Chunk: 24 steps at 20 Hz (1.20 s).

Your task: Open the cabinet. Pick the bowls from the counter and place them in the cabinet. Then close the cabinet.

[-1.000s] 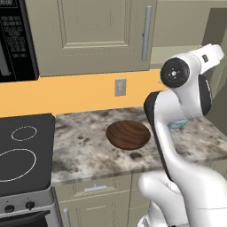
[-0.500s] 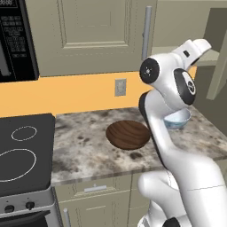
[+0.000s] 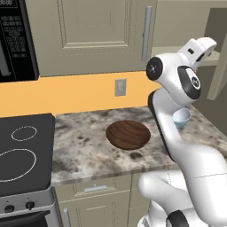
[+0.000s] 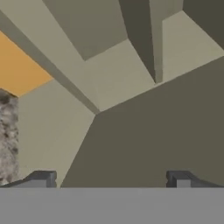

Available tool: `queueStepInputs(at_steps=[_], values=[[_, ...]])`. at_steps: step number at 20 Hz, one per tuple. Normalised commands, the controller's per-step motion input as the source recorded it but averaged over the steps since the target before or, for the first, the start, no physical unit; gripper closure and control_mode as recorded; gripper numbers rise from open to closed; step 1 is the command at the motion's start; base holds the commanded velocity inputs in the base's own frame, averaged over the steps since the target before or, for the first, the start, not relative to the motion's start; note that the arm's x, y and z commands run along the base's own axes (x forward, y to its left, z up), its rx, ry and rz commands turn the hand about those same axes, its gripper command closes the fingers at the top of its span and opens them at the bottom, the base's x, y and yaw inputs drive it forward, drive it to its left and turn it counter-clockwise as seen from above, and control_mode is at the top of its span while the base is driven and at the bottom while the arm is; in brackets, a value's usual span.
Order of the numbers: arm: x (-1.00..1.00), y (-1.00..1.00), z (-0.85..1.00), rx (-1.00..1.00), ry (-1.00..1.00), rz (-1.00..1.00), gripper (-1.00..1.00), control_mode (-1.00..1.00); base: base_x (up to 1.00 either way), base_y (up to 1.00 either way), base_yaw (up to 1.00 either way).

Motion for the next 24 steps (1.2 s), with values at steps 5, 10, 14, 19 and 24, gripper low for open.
queueStepInputs(at_steps=[5,10,14,19,24], values=[[0.00,-0.47,-0.02,-0.01,0.10,-0.07,-1.00,-1.00,0.00,0.00,0.00],[0.00,-0.46,-0.04,-0.01,0.09,-0.08,-1.00,-1.00,0.00,0.00,0.00],[-0.02,-0.43,-0.03,-0.02,0.04,-0.08,-1.00,-1.00,0.00,0.00,0.00],[-0.23,-0.43,0.00,-0.02,0.00,-0.12,-1.00,-1.00,0.00,0.00,0.00],[-0.19,-0.46,-0.04,-0.01,0.01,-0.14,-1.00,-1.00,0.00,0.00,0.00]])
